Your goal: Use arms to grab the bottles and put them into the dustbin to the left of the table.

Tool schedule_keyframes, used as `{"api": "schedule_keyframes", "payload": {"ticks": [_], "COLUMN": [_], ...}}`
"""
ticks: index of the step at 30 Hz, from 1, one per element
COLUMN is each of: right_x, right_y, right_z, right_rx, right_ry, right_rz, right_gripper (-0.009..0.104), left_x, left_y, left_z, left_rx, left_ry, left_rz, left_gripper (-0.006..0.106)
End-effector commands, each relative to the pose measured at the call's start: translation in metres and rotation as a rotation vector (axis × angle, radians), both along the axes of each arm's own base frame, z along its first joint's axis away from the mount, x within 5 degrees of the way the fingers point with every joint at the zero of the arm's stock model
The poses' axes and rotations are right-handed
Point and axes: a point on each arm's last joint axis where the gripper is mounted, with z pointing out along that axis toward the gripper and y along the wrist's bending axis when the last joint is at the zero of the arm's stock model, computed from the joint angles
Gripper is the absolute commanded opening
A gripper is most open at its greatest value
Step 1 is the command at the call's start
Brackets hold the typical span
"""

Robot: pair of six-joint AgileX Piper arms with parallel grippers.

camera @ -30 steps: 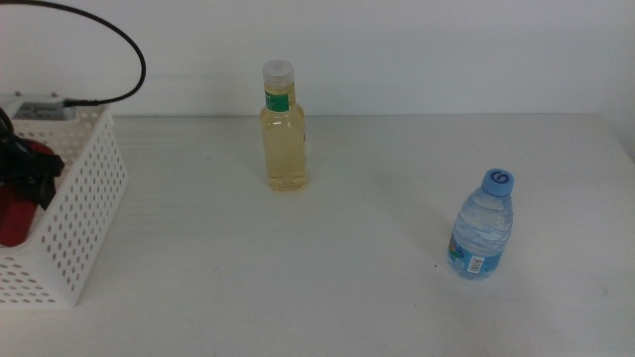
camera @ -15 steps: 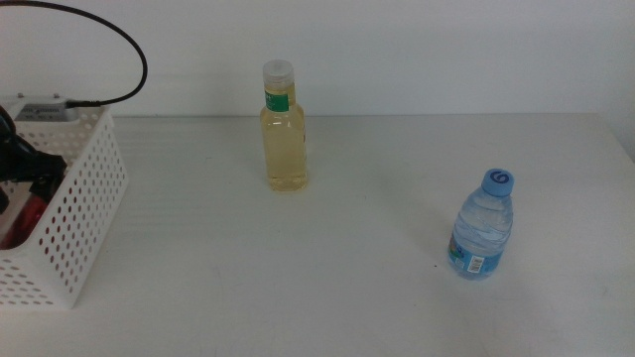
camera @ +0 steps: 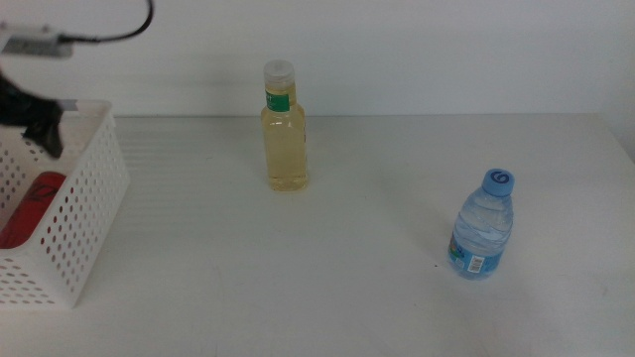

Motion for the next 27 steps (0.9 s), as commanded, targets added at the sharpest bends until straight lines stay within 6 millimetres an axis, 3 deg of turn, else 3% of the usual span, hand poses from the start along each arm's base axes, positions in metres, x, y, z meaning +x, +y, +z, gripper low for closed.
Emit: {"api": "schedule_keyframes", "payload": {"ticks": [1, 6, 11, 19, 27], "right_x": [-0.002, -0.002, -0.002, -0.002, -0.002], "right_y": [0.000, 0.000, 0.000, 0.000, 0.000], "right_z": [0.011, 0.011, 0.011, 0.011, 0.011], "right_rx": [-0.024, -0.024, -0.024, -0.024, -0.024], "right_ry": [-0.111, -0.111, -0.111, -0.111, -0.111], "right_rz": [-0.001, -0.001, -0.001, -0.001, -0.001], "right_gripper": [0.084, 0.084, 0.084, 0.084, 0.084], "left_x": [-0.013, -0.033, -0.057, -0.100, -0.133], "left_y": [-0.027, -0.077, -0.109, -0.146, -0.164], "left_z": [0.054, 0.087, 0.095, 0.084, 0.053], "left_rx": [0.009, 0.035, 0.033, -0.041, -0.148], "left_ry": [-0.185, -0.337, -0.473, -0.717, -0.892], "left_rz": [-0.029, -0.135, -0.168, -0.294, -0.365], "left_gripper": [0.090, 0.090, 0.090, 0.090, 0.090]}}
